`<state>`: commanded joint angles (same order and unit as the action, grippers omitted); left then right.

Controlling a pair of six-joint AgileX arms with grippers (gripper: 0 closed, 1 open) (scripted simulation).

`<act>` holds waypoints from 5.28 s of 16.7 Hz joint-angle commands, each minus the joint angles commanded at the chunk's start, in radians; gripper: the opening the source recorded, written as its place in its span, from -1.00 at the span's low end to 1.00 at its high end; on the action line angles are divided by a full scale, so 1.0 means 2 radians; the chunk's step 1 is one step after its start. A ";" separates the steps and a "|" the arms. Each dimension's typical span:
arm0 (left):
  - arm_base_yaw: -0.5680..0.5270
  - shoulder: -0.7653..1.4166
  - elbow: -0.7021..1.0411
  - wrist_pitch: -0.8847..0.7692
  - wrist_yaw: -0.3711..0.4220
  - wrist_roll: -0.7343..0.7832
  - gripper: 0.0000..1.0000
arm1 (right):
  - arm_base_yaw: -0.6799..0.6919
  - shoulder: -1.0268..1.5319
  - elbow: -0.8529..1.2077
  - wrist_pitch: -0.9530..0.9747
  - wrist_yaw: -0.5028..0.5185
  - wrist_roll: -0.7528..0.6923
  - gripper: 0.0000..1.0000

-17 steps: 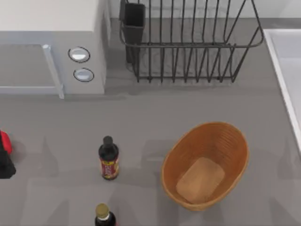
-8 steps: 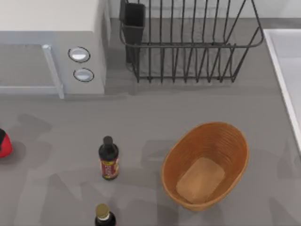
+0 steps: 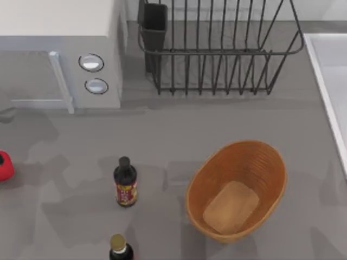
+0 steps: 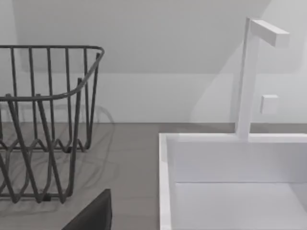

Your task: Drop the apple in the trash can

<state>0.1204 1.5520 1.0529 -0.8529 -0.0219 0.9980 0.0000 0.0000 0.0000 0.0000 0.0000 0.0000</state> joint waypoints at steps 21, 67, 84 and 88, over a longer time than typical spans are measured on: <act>-0.003 0.176 0.019 0.041 0.012 0.107 1.00 | 0.000 0.000 0.000 0.000 0.000 0.000 1.00; -0.006 0.096 0.231 -0.236 0.009 0.102 -1.00 | 0.000 0.000 0.000 0.000 0.000 0.000 1.00; -0.224 0.163 0.328 -0.277 0.070 -0.233 -1.00 | 0.000 0.000 0.000 0.000 0.000 0.000 1.00; -0.338 0.205 0.389 -0.287 0.074 -0.470 -1.00 | 0.000 0.000 0.000 0.000 0.000 0.000 1.00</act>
<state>-0.5557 1.9611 1.8319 -1.4264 0.1259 0.0586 0.0000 0.0000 0.0000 0.0000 0.0000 0.0000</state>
